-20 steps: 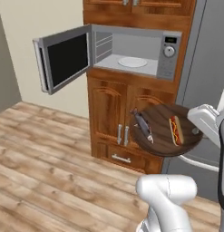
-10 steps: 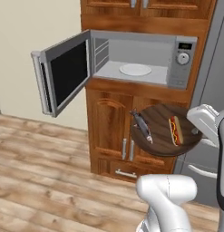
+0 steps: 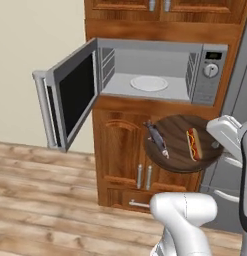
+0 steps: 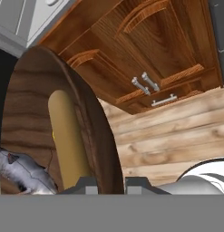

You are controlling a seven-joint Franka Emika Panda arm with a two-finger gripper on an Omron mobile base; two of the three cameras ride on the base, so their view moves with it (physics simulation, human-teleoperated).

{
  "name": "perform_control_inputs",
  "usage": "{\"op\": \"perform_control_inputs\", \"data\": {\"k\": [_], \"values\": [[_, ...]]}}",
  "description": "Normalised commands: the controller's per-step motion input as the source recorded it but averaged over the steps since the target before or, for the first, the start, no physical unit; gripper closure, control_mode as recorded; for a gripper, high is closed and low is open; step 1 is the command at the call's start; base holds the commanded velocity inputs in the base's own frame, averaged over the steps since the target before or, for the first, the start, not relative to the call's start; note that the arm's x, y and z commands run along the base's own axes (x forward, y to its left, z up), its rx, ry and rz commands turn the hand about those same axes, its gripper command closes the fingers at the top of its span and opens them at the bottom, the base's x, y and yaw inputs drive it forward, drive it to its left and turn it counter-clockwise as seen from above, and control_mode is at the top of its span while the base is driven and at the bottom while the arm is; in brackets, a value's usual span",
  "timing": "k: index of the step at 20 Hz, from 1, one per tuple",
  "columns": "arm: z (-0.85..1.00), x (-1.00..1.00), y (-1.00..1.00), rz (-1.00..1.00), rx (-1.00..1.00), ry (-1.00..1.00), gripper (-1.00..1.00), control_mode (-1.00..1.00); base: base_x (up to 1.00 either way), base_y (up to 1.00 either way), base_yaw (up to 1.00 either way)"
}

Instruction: Place the bowl containing the hot dog and fish in the microwave. Close the microwave door and press the start button to microwave the meal.

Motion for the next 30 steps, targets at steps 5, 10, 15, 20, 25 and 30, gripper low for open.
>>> {"op": "perform_control_inputs", "data": {"k": [5,10,15,20,25,30], "values": [[0.00,0.00,0.00,0.00,0.00,0.00,1.00,1.00,0.54,0.32,-0.20],[0.00,0.00,0.00,0.00,0.00,0.00,1.00,1.00,0.60,0.27,-0.18],[0.00,0.00,0.00,0.00,0.00,0.00,1.00,1.00,0.60,0.23,-0.17],[0.00,0.00,0.00,0.00,0.00,0.00,1.00,1.00,0.43,0.22,-0.13],[0.00,0.00,0.00,0.00,0.00,0.00,1.00,1.00,0.25,0.28,-0.08],[0.00,0.00,0.00,0.00,0.00,0.00,1.00,1.00,0.31,0.23,-0.08]]}}
